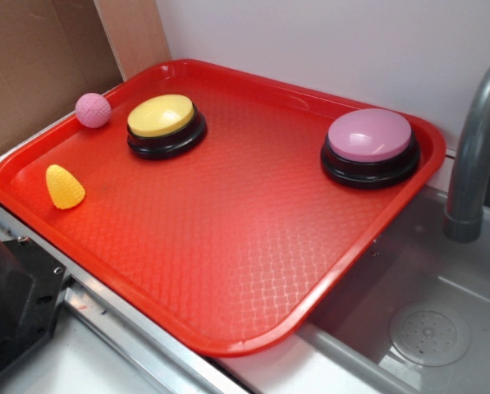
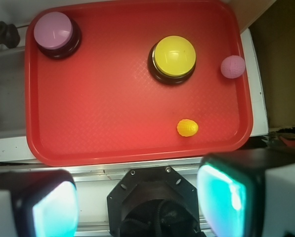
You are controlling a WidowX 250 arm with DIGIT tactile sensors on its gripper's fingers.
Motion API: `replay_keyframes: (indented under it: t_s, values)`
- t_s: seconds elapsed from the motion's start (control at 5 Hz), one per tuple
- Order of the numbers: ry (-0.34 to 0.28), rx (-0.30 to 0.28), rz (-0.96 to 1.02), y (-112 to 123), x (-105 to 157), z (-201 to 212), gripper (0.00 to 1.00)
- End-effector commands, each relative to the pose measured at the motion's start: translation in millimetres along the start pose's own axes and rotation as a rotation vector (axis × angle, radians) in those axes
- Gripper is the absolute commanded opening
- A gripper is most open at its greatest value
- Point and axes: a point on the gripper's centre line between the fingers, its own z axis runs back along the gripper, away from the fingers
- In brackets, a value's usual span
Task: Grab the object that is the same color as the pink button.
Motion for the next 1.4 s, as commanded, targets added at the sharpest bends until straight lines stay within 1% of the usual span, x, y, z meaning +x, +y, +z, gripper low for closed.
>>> replay_keyframes:
  t_s: [0.0, 0.2, 0.4, 0.6, 0.8, 1.0, 1.2]
  values:
    - [0.000, 0.000, 0.000, 0, 0, 0, 1.00]
    - [0.038, 0.009, 0.113, 9, 18, -13, 1.00]
    - [0.057, 0.027, 0.224, 20, 32, -27, 1.00]
    - [0.049, 0.073, 0.471, 41, 48, -55, 1.00]
    - [0.049, 0.140, 0.716, 72, 63, -78, 1.00]
    - [0.045, 0.199, 0.924, 106, 69, -96, 1.00]
    - [0.020, 0.261, 1.116, 140, 70, -114, 1.00]
